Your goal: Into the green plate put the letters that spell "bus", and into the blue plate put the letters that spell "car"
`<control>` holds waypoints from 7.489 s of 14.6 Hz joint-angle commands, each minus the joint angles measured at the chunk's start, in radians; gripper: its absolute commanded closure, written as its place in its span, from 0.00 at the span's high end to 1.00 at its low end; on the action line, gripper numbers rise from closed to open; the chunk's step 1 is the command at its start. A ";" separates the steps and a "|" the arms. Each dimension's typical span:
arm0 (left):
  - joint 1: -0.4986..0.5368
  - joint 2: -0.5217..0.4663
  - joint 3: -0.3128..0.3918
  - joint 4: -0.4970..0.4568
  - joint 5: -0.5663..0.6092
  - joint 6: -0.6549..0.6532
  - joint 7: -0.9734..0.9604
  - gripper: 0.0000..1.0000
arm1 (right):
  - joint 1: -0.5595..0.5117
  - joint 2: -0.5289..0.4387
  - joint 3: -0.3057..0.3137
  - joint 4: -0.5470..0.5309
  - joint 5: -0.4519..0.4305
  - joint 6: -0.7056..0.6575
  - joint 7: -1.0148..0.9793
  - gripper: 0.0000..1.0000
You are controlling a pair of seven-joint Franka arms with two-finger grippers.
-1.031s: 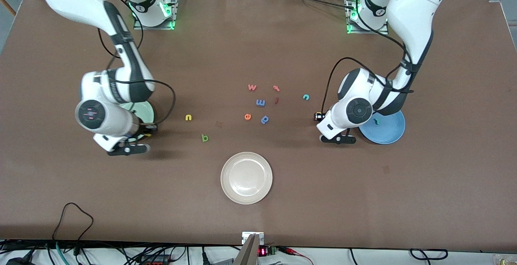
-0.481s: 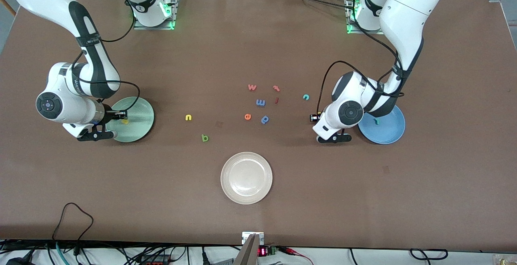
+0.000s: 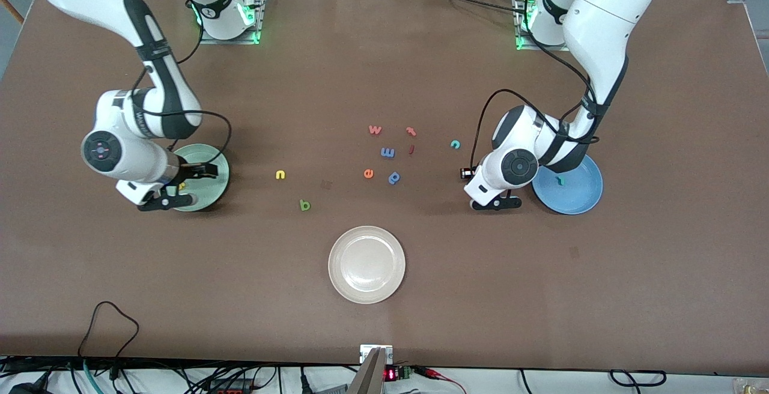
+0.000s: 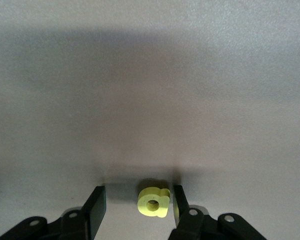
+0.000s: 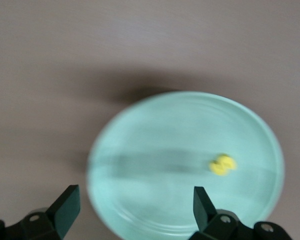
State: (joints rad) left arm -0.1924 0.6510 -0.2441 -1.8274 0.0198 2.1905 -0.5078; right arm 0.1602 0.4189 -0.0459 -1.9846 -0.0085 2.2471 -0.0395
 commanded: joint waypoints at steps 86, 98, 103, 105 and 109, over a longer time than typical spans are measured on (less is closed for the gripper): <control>0.136 -0.034 -0.288 -0.227 0.270 0.190 -0.093 0.40 | 0.357 0.346 -0.038 0.432 0.111 0.091 0.225 0.66; 0.119 -0.034 -0.291 -0.228 0.272 0.186 -0.107 0.08 | 0.363 0.363 -0.040 0.399 0.113 0.083 0.233 0.66; 0.149 -0.138 -0.296 -0.222 0.272 0.062 -0.110 0.05 | 0.371 0.357 -0.040 0.380 0.113 0.080 0.234 0.63; 0.212 -0.183 -0.296 -0.198 0.272 -0.006 -0.098 0.04 | 0.374 0.357 -0.040 0.379 0.113 0.080 0.234 0.60; 0.352 -0.185 -0.287 -0.070 0.272 -0.150 -0.032 0.04 | 0.378 0.357 -0.040 0.372 0.113 0.080 0.234 0.49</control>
State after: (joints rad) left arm 0.0968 0.4657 -0.5330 -1.9496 0.2623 2.0952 -0.5784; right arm 0.5219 0.7793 -0.0795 -1.5847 0.0880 2.3277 0.1855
